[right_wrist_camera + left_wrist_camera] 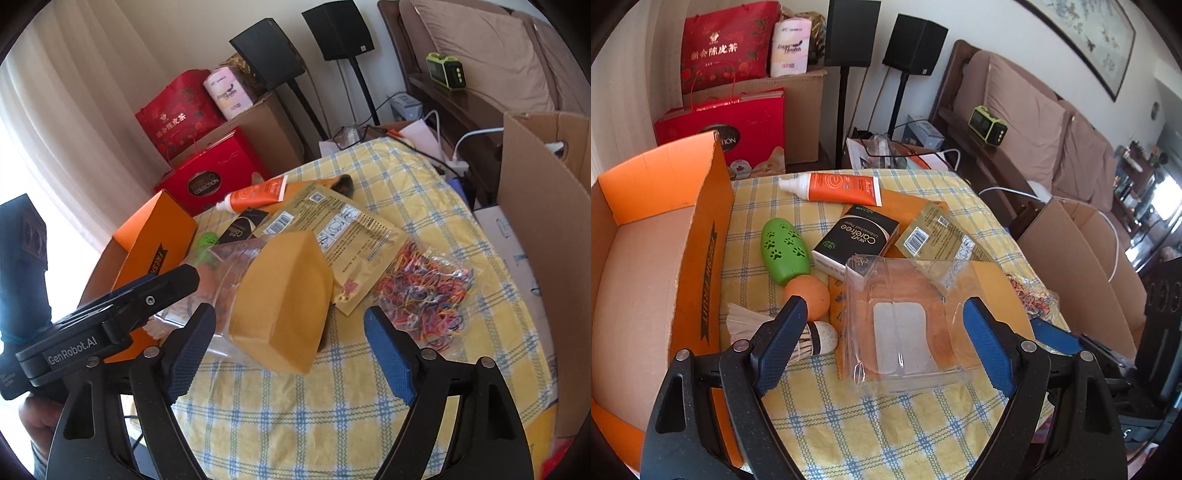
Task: Organize objects
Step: 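Close the left gripper around the clear plastic jar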
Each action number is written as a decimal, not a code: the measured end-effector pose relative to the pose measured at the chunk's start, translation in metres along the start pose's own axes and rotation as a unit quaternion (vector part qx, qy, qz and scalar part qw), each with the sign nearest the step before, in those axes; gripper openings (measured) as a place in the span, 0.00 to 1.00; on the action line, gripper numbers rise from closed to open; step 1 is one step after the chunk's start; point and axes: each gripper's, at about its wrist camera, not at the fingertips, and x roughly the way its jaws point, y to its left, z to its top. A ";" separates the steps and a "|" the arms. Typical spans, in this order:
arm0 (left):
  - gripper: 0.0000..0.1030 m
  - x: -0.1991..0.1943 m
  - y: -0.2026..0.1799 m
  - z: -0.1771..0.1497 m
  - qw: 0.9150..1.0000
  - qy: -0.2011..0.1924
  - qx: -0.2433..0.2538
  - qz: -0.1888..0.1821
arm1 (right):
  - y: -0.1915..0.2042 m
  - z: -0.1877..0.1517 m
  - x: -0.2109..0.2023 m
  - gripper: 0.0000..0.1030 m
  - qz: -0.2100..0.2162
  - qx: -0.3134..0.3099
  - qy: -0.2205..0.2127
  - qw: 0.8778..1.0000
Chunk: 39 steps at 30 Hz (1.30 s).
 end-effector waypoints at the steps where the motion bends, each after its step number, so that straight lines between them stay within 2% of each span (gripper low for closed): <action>1: 0.83 0.002 0.001 0.000 1.000 0.003 -0.005 -0.007 | -0.002 0.000 0.002 0.83 0.011 0.005 0.003 1.000; 7: 0.84 0.013 0.009 -0.002 0.998 0.031 -0.035 -0.047 | -0.019 -0.004 0.019 0.88 0.077 0.064 0.031 0.995; 13: 0.82 0.021 0.017 -0.007 0.993 0.044 -0.065 -0.083 | -0.026 -0.007 0.030 0.90 0.115 0.099 0.052 0.987; 16: 0.77 0.020 0.017 -0.007 0.991 0.047 -0.070 -0.103 | -0.024 -0.007 0.030 0.82 0.128 0.097 0.053 0.986; 21: 0.74 0.013 0.014 -0.005 0.991 0.041 -0.067 -0.104 | -0.015 -0.004 0.022 0.76 0.122 0.073 0.045 0.989; 28: 0.70 -0.003 0.010 -0.003 0.992 0.028 -0.062 -0.105 | -0.005 -0.002 0.011 0.76 0.115 0.053 0.034 0.991; 33: 0.69 -0.012 0.005 -0.002 0.994 0.018 -0.050 -0.099 | 0.009 -0.003 0.005 0.76 0.087 0.016 0.026 0.996; 39: 0.70 -0.011 0.012 -0.007 0.993 0.035 -0.061 -0.097 | 0.012 -0.007 0.006 0.75 0.090 0.015 0.034 0.995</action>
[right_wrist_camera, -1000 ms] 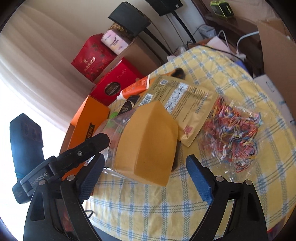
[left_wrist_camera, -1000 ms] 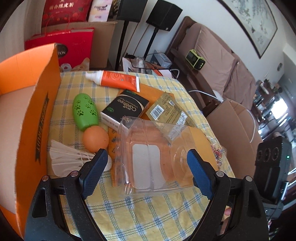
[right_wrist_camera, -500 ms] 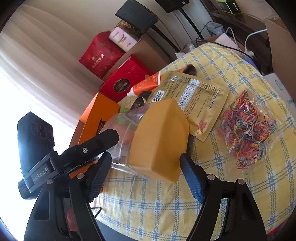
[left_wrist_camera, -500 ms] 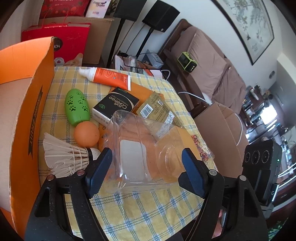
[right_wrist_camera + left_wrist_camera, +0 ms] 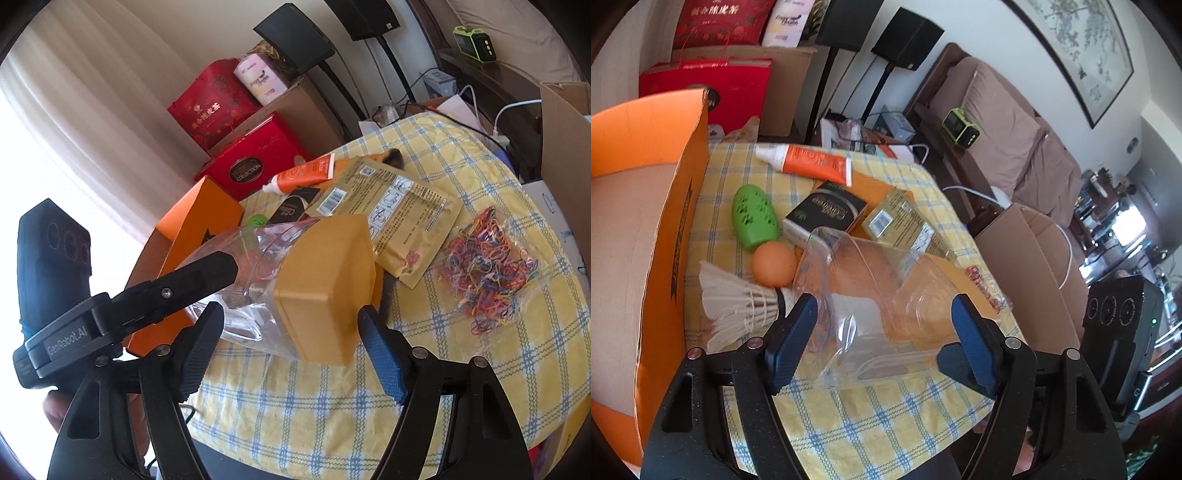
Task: Organize objects
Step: 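Close the left gripper around the clear plastic jar, then lift the jar with the left gripper and carry it over the cardboard box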
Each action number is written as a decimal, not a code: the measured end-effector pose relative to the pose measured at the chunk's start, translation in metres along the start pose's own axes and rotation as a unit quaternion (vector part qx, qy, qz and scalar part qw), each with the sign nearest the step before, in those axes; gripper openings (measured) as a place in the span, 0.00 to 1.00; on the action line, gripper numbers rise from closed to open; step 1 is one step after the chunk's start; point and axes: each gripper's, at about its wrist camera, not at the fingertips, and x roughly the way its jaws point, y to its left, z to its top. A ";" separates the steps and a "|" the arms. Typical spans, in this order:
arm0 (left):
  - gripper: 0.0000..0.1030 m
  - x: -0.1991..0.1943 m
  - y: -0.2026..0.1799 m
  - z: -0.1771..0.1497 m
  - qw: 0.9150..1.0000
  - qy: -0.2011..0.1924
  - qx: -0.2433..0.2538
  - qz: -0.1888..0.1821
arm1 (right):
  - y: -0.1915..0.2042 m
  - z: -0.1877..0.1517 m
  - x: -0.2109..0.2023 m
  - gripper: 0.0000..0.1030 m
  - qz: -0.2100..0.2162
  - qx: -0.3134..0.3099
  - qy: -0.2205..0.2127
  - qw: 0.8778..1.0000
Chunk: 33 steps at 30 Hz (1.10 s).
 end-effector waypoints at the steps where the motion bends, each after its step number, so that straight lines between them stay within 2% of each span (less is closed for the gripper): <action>1: 0.70 0.000 0.003 -0.001 1.000 0.004 -0.008 -0.005 | -0.002 0.000 0.000 0.75 0.005 0.006 0.003 1.000; 3: 0.73 0.003 0.009 -0.004 1.000 0.014 -0.024 -0.014 | -0.007 -0.003 0.001 0.76 0.015 0.018 0.013 1.000; 4: 0.79 0.004 0.011 -0.006 0.999 0.017 -0.031 -0.019 | -0.010 -0.005 0.001 0.77 0.022 0.024 0.016 0.999; 6: 0.84 0.007 0.016 -0.008 0.999 0.020 -0.041 -0.017 | -0.018 -0.007 -0.001 0.84 0.036 0.045 0.021 0.998; 9: 0.84 0.014 0.019 -0.009 0.999 0.024 -0.044 -0.005 | -0.030 -0.007 -0.002 0.85 0.037 0.068 0.016 0.997; 12: 0.84 0.020 0.019 -0.013 0.998 0.035 -0.044 -0.013 | -0.037 -0.006 0.002 0.85 0.040 0.081 0.029 0.995; 17: 0.83 0.018 0.017 -0.019 0.999 0.039 -0.032 -0.012 | -0.030 -0.011 0.013 0.76 0.045 0.061 0.058 0.995; 22: 0.81 0.013 0.015 -0.020 0.999 0.039 -0.030 -0.013 | -0.023 -0.013 0.010 0.75 0.034 0.041 0.052 0.997; 27: 0.81 -0.004 0.001 -0.016 1.000 0.018 -0.017 -0.016 | -0.008 -0.011 0.000 0.75 0.016 0.011 0.043 0.999; 33: 0.81 -0.025 -0.005 -0.007 1.000 -0.003 -0.024 -0.014 | 0.009 -0.002 -0.012 0.73 0.013 -0.002 0.026 1.000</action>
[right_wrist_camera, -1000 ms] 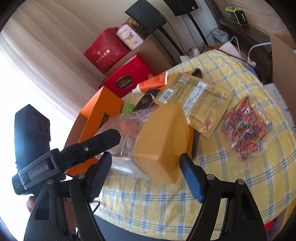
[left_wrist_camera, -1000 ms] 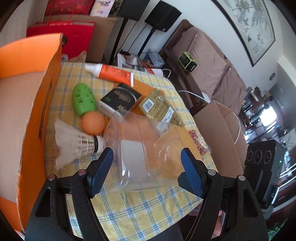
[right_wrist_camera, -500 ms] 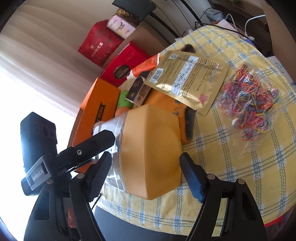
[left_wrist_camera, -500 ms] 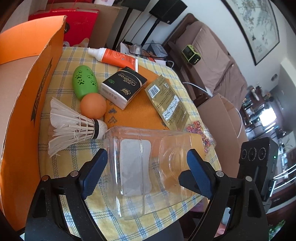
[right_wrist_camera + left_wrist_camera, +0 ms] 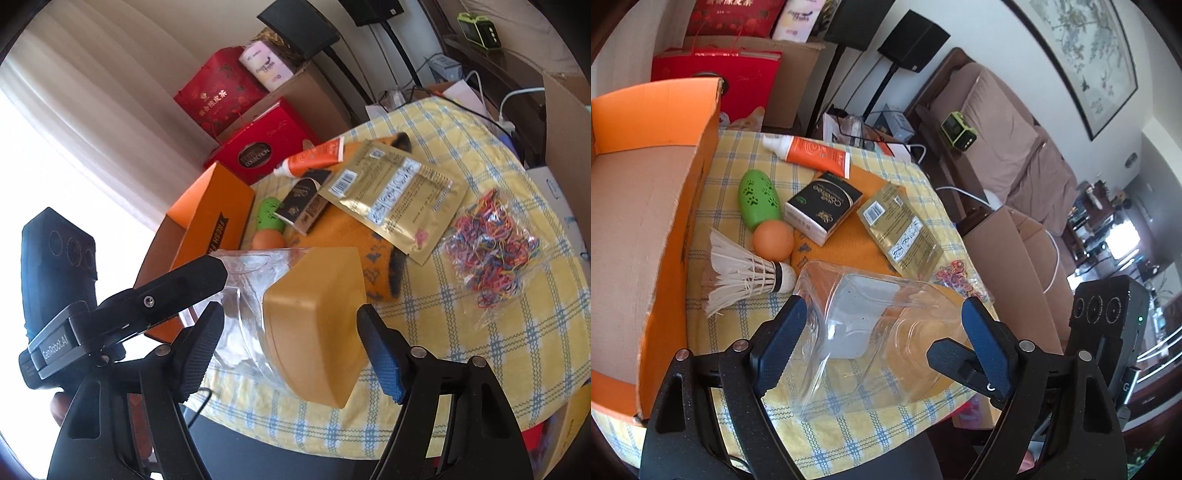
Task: Organize objects
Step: 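Lift the jar with the left gripper and carry it over the cardboard box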
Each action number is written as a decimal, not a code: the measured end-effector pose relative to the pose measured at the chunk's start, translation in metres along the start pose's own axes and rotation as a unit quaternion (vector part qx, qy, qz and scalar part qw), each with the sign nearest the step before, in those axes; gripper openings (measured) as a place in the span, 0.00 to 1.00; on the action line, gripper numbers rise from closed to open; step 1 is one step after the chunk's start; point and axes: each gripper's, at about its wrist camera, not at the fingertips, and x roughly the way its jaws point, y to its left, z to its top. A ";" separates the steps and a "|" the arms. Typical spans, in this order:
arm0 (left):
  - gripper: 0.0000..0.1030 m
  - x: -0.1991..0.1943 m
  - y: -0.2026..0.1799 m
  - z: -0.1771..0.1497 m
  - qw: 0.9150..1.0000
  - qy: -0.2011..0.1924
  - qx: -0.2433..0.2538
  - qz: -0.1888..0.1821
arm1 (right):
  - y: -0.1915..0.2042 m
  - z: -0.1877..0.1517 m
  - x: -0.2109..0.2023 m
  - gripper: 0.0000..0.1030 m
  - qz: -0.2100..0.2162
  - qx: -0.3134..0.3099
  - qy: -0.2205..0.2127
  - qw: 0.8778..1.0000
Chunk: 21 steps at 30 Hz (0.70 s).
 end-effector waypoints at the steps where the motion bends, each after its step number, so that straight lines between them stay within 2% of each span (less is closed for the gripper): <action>1: 0.81 -0.003 0.000 0.001 1.000 -0.002 0.000 0.002 | 0.003 0.001 0.000 0.73 -0.001 -0.002 -0.003 1.000; 12: 0.81 -0.052 0.002 0.018 0.998 -0.055 -0.010 0.004 | 0.049 0.019 -0.012 0.73 0.006 -0.034 -0.033 0.999; 21: 0.81 -0.094 0.028 0.034 0.995 -0.092 -0.026 0.014 | 0.098 0.033 -0.001 0.73 0.022 -0.074 -0.028 0.997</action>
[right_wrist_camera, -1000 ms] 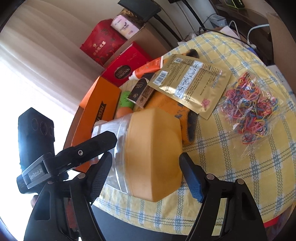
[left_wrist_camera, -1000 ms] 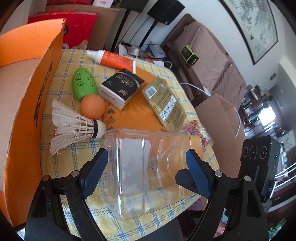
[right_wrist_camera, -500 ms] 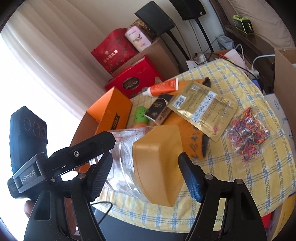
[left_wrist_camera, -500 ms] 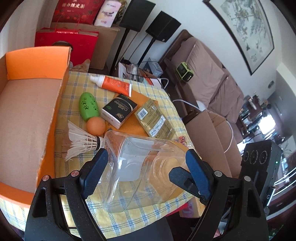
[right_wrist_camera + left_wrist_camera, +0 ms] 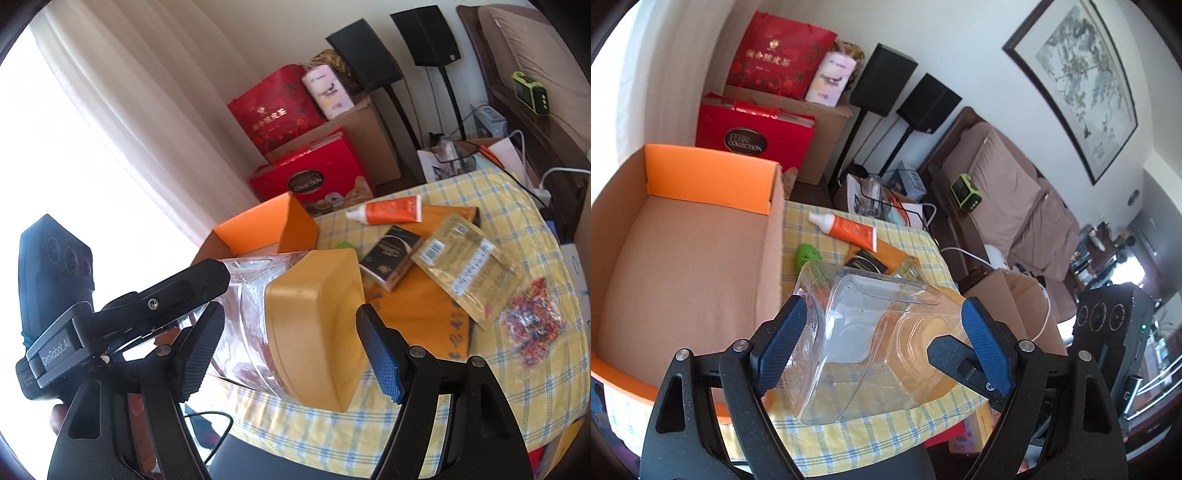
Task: Organize objects
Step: 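Lift the jar with the left gripper and carry it over the cardboard box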
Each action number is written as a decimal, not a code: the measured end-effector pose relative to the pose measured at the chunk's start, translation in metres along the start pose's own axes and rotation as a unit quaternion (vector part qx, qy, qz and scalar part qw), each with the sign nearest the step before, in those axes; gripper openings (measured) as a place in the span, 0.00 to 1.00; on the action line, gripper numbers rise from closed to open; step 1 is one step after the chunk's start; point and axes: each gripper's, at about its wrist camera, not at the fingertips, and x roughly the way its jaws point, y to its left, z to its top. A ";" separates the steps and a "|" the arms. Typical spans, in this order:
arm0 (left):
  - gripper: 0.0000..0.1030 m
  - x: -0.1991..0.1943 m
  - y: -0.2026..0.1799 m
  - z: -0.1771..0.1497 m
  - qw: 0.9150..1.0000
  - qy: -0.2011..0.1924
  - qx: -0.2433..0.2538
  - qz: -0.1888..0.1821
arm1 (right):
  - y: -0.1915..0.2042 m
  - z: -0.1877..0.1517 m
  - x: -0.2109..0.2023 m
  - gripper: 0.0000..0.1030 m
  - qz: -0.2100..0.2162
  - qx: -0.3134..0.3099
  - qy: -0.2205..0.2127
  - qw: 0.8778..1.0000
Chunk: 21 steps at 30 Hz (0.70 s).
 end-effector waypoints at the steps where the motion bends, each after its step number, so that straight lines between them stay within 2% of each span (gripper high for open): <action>1: 0.81 -0.003 0.003 0.002 1.000 -0.003 -0.002 0.002 | 0.005 0.002 0.003 0.73 0.003 -0.004 0.002 1.000; 11: 0.81 -0.039 0.052 0.024 0.999 -0.031 -0.028 0.030 | 0.058 0.013 0.043 0.73 0.029 -0.042 0.025 0.998; 21: 0.81 -0.045 0.109 0.036 0.996 -0.028 -0.066 0.052 | 0.088 0.020 0.102 0.73 0.056 -0.051 0.067 0.995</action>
